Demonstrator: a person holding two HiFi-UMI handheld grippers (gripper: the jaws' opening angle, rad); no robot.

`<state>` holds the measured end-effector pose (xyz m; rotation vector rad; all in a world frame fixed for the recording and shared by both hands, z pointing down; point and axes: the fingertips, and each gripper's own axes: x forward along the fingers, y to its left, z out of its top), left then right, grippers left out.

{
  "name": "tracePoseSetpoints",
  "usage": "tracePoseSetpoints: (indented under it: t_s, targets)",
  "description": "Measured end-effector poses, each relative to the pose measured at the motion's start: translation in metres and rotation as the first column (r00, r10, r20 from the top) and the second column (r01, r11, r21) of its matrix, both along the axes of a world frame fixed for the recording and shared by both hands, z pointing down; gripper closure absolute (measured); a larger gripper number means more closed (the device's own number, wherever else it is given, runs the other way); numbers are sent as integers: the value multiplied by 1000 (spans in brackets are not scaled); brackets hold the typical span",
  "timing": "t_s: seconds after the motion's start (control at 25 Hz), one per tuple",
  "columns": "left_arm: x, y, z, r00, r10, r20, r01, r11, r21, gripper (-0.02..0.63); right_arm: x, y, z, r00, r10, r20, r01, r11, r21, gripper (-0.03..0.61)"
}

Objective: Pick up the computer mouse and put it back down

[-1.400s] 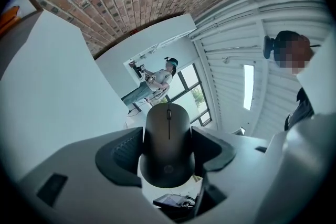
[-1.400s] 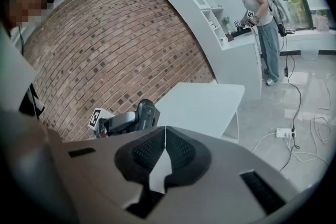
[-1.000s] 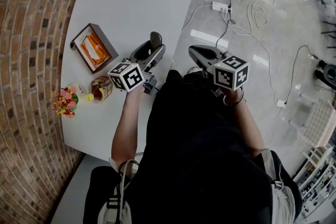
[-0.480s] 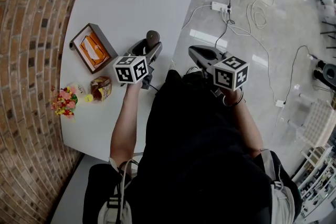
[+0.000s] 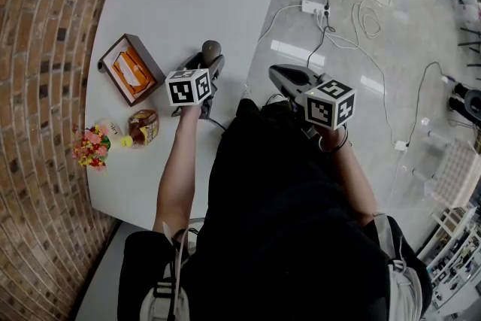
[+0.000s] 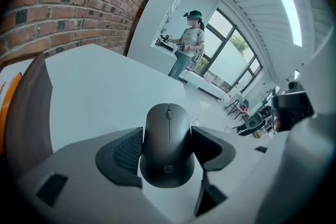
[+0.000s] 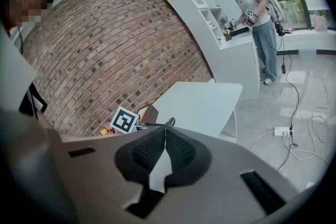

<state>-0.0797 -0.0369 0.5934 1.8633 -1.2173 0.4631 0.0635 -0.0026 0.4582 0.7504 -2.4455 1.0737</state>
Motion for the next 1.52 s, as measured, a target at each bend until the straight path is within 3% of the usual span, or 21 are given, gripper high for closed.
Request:
tracePoseSetpoints:
  t_s: [0.4, 0.96, 1.32, 1.52]
  targets:
    - [-6, 4, 33, 978, 92, 186, -83, 995, -55, 313, 2, 0, 1, 1000, 6, -3, -6, 1000, -4, 561]
    - [-15, 18, 63, 941, 163, 295, -128, 983, -135, 313, 2, 0, 2, 1000, 5, -5, -5, 1000, -12, 561]
    - [-19, 22, 70, 896, 221, 386, -167, 971, -169, 311, 3, -2, 4, 1000, 6, -8, -6, 1000, -16, 561]
    - [-18, 23, 70, 901, 223, 373, -169, 970, -173, 311, 3, -1, 4, 1000, 4, -8, -5, 1000, -17, 561]
